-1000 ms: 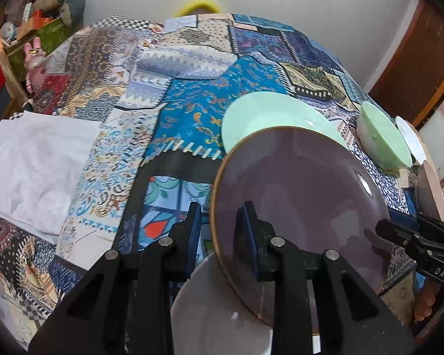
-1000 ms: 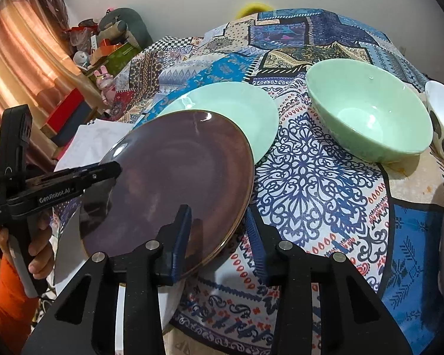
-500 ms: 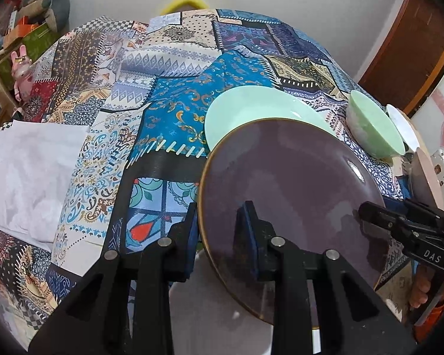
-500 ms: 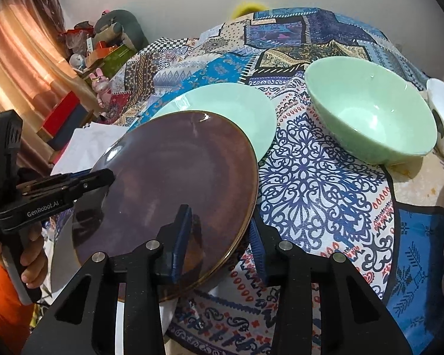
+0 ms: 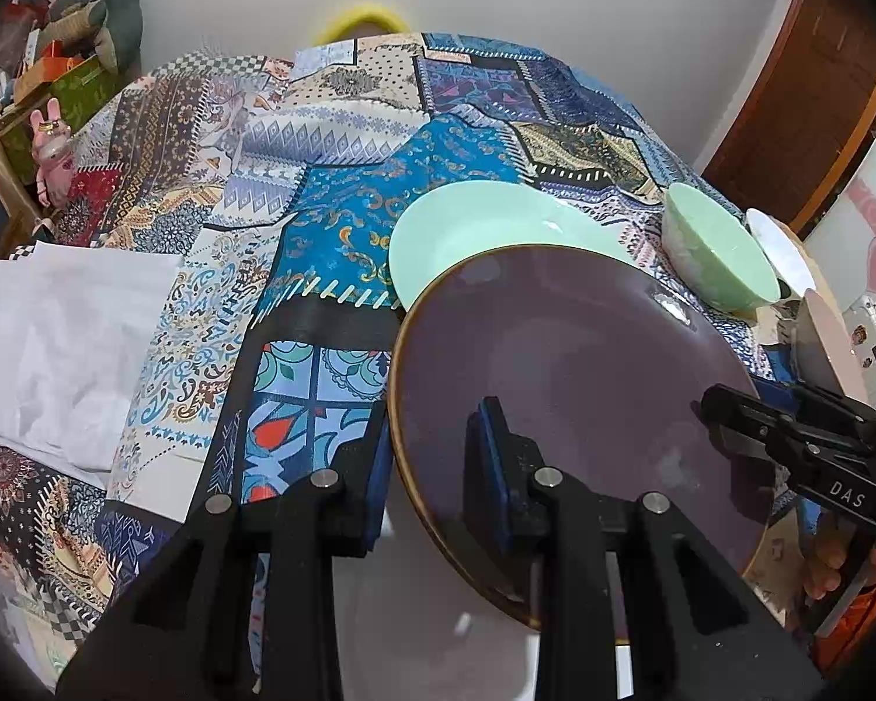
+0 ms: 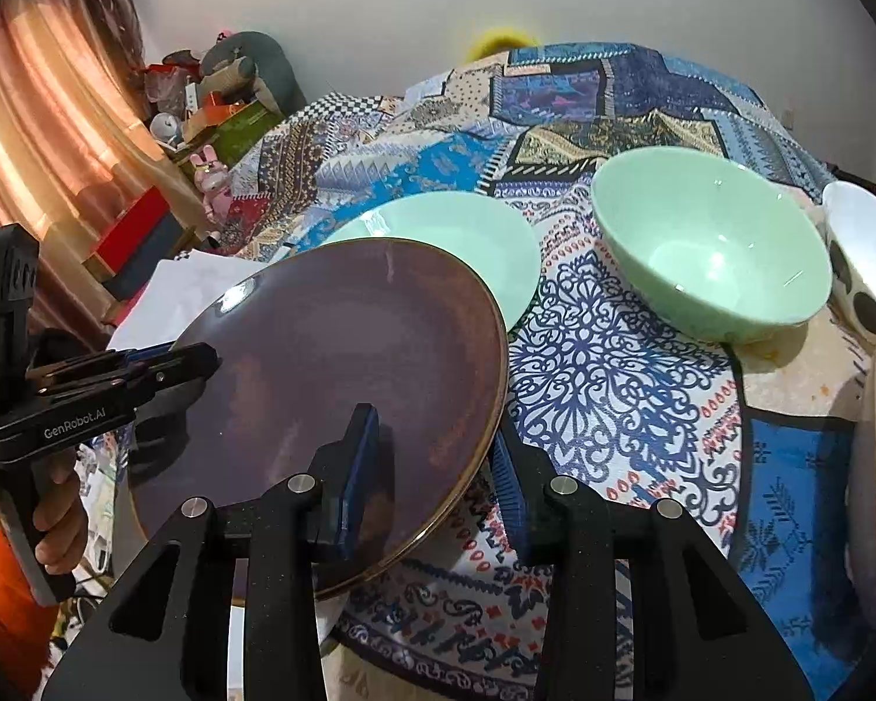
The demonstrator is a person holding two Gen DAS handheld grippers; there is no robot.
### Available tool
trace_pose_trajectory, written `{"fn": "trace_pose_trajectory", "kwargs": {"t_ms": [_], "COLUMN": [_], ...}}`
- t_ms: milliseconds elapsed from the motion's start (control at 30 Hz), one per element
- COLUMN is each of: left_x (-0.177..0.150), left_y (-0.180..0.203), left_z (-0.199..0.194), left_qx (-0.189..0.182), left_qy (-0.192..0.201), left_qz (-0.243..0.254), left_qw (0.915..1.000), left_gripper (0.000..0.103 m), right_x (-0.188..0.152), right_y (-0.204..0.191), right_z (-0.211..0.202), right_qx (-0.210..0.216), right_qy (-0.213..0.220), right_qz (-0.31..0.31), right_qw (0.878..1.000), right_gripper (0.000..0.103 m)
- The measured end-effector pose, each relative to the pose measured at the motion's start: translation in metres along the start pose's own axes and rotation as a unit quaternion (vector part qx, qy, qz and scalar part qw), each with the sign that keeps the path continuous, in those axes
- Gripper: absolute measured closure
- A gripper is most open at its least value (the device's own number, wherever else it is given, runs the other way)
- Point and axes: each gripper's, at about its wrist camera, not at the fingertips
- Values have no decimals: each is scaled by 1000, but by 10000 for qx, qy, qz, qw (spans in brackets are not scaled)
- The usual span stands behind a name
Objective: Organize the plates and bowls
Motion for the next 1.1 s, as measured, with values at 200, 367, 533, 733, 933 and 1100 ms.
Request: {"fn": "trace_pose_trajectory", "kwargs": {"t_ms": [200,367,533,733,933,1100], "left_x": [0,-2,-4,-9,-18,-27], "left_y": [9,21,39,63,86,104], "left_z": [-18,-37,-57,-80,-95,-103], "left_qx": [-14,-35,-71,-105,-187,-255], "left_qy": [123,243,372,511,533,516], "left_qz": [15,22,95,193,218,244], "left_qw": [9999,9997,9992,9985,9982,9980], "left_gripper": [75,75,75,75,75,75], "right_x": [1,-1,-5,-15,-25,-37], "right_y": [-3,-2,2,9,20,32], "right_z": [-21,-42,-63,-89,-108,-118], "right_qx": [5,21,15,-4,8,23], "right_qy": [177,326,500,654,723,757], "right_qz": [-67,-63,-29,-44,9,117], "right_qw": [9998,9994,9987,9978,9974,9971], "right_gripper": [68,68,68,68,68,68]}}
Point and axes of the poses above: each gripper's, at about its wrist camera, not at the fingertips, and z roughly the way its jaws point, y to its right, x to its top, and after that the axes turned 4 degrees about y, right-handed
